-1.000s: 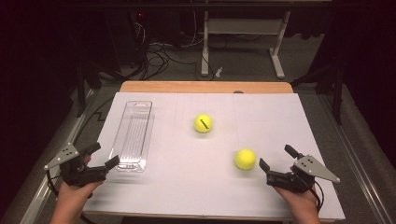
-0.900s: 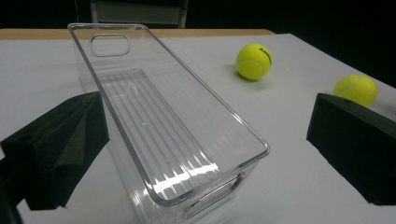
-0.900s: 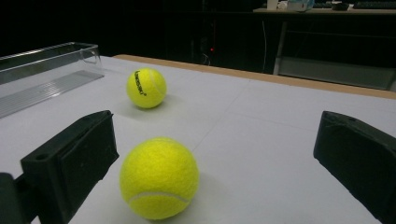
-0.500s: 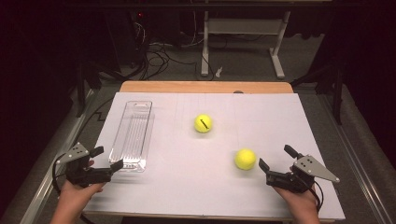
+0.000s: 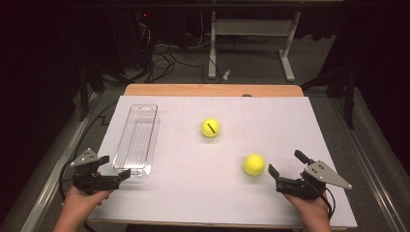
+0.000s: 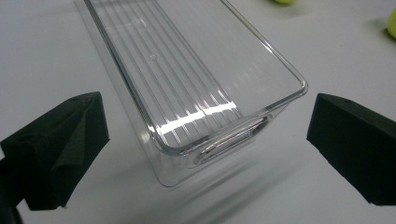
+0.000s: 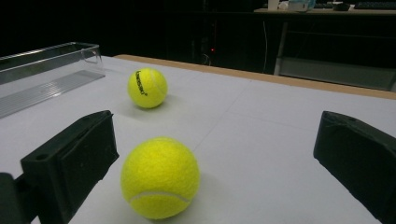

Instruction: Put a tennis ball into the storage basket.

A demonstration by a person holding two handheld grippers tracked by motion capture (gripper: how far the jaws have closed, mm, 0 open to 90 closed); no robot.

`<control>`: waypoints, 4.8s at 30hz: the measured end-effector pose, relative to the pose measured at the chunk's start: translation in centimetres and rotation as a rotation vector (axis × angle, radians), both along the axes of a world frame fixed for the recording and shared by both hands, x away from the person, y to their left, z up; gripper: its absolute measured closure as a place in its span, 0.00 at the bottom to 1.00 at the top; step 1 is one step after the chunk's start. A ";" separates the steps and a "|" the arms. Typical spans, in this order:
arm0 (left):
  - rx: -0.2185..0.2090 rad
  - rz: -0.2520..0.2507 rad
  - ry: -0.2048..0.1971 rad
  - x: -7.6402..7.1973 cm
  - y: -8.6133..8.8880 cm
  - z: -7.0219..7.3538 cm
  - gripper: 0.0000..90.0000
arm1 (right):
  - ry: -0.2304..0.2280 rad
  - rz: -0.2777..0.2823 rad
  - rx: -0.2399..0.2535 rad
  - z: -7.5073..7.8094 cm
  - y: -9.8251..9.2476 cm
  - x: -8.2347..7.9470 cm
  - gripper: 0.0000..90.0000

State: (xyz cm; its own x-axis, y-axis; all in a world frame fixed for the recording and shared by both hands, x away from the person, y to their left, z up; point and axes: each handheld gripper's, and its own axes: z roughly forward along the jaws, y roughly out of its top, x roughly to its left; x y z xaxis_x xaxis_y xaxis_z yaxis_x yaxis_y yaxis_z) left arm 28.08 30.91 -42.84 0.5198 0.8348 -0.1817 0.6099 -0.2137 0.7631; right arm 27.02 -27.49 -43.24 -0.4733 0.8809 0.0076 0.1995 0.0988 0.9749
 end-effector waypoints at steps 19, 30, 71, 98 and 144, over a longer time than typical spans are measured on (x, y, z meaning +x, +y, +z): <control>0.070 0.002 0.188 0.6 0.1 -0.5 0.00 | 0.006 0.008 0.000 -0.1 0.1 0.0 0.00; 0.148 -0.020 0.276 0.8 -0.8 -0.7 0.01 | 0.010 0.010 -0.002 -0.1 0.2 0.1 0.00; 0.253 -0.099 0.587 0.8 -1.3 -0.2 0.01 | 0.008 0.033 0.006 0.0 0.3 -0.3 0.00; 0.372 -0.152 0.688 0.4 -3.6 -0.1 0.01 | 0.011 0.036 0.008 -0.1 0.5 -0.3 0.00; 0.419 -0.406 0.637 2.5 -16.1 3.2 0.01 | 0.002 0.041 0.011 0.0 0.4 -0.4 0.00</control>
